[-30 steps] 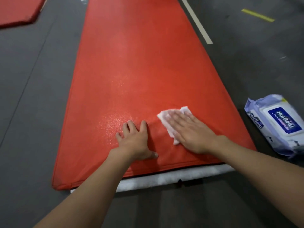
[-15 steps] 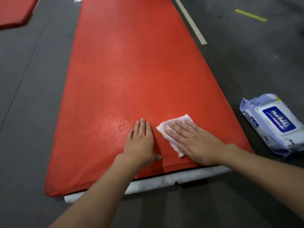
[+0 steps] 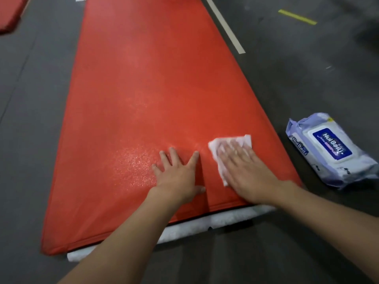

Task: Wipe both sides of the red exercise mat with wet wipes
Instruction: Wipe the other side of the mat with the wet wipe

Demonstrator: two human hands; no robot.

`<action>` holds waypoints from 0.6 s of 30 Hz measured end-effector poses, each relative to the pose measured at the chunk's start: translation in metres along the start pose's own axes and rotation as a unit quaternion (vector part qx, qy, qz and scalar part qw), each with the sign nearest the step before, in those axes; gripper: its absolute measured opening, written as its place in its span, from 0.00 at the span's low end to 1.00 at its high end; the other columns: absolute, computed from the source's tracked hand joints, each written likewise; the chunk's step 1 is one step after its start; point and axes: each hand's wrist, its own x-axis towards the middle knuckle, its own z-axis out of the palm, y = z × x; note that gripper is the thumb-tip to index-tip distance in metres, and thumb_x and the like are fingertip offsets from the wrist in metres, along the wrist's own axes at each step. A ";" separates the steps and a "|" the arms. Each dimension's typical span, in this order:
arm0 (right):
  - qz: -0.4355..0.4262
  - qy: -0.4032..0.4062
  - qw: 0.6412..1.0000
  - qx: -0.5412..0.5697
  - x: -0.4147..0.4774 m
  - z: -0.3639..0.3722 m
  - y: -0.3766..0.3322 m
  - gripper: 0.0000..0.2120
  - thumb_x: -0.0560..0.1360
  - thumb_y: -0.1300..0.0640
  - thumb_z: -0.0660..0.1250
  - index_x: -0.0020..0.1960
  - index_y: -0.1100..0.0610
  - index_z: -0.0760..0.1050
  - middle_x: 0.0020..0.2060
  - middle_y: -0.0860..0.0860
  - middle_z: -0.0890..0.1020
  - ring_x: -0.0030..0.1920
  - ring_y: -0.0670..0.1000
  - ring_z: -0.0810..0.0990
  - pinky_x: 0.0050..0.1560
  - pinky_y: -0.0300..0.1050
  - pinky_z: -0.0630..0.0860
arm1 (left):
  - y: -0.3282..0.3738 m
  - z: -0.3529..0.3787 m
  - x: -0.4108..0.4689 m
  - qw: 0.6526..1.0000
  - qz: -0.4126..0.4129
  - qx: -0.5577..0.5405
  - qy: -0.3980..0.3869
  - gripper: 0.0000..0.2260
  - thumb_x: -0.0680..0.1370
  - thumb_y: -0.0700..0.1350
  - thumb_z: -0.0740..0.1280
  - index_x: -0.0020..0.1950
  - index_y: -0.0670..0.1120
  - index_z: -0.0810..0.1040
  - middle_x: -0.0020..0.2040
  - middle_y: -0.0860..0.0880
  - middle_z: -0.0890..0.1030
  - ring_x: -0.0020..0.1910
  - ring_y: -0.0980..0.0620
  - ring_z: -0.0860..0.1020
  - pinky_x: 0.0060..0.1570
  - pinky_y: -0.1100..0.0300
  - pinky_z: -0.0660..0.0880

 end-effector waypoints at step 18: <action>0.128 0.021 0.991 0.023 -0.029 0.005 0.040 0.30 0.82 0.48 0.43 0.78 0.63 0.56 0.78 0.61 0.58 0.79 0.59 0.51 0.78 0.56 0.47 | 0.028 -0.015 0.013 0.997 0.026 0.056 0.046 0.39 0.73 0.64 0.68 0.76 0.56 0.52 0.71 0.40 0.57 0.71 0.36 0.57 0.66 0.34 0.61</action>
